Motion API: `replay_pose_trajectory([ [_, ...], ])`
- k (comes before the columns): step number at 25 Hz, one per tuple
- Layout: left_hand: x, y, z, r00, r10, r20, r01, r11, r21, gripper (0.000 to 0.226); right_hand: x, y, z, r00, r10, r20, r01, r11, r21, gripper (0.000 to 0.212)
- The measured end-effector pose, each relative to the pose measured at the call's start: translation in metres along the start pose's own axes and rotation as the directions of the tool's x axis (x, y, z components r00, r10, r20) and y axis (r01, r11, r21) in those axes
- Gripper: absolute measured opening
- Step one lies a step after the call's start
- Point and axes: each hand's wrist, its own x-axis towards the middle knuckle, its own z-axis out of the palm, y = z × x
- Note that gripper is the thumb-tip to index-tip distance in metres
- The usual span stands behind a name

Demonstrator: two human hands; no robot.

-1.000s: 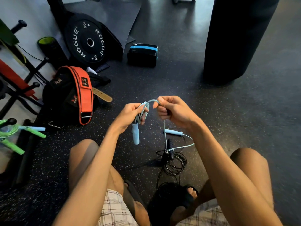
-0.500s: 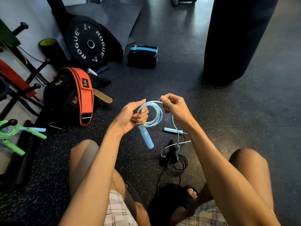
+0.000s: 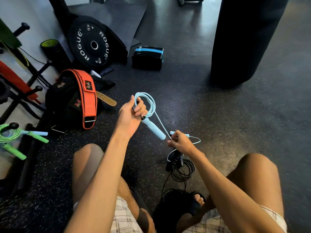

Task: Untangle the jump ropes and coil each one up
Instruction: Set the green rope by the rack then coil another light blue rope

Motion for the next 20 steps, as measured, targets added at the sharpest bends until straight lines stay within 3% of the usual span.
replay_pose_trajectory([
  [4, 0.006, -0.008, -0.005, 0.986, 0.125, -0.110, -0.108, 0.983, 0.150, 0.024, -0.004, -0.004, 0.000, 0.999, -0.014, 0.034, 0.012, 0.998, 0.069, 0.020],
  [7, 0.011, -0.017, -0.007, 0.952, 0.216, -0.216, -0.127, 0.923, 0.363, 0.021, -0.006, -0.020, -0.005, 0.989, -0.089, 0.122, 0.088, 0.996, 0.012, 0.013],
  [10, 0.017, -0.025, -0.009, 0.917, 0.316, -0.241, -0.093, 0.761, 0.642, 0.018, -0.004, -0.042, -0.010, 0.960, -0.193, 0.204, 0.214, 0.973, -0.087, 0.015],
  [13, 0.020, -0.030, -0.014, 0.919, 0.340, -0.201, -0.037, 0.580, 0.814, 0.015, -0.001, -0.062, -0.015, 0.923, -0.262, 0.280, 0.302, 0.947, -0.108, 0.016],
  [16, 0.020, -0.031, -0.019, 0.924, 0.334, -0.186, -0.009, 0.505, 0.863, 0.016, -0.003, -0.082, -0.022, 0.887, -0.309, 0.343, 0.362, 0.927, -0.102, 0.020],
  [20, 0.023, -0.030, -0.024, 0.922, 0.323, -0.214, -0.004, 0.559, 0.829, 0.013, -0.010, -0.104, -0.027, 0.845, -0.353, 0.401, 0.414, 0.907, -0.074, 0.026],
])
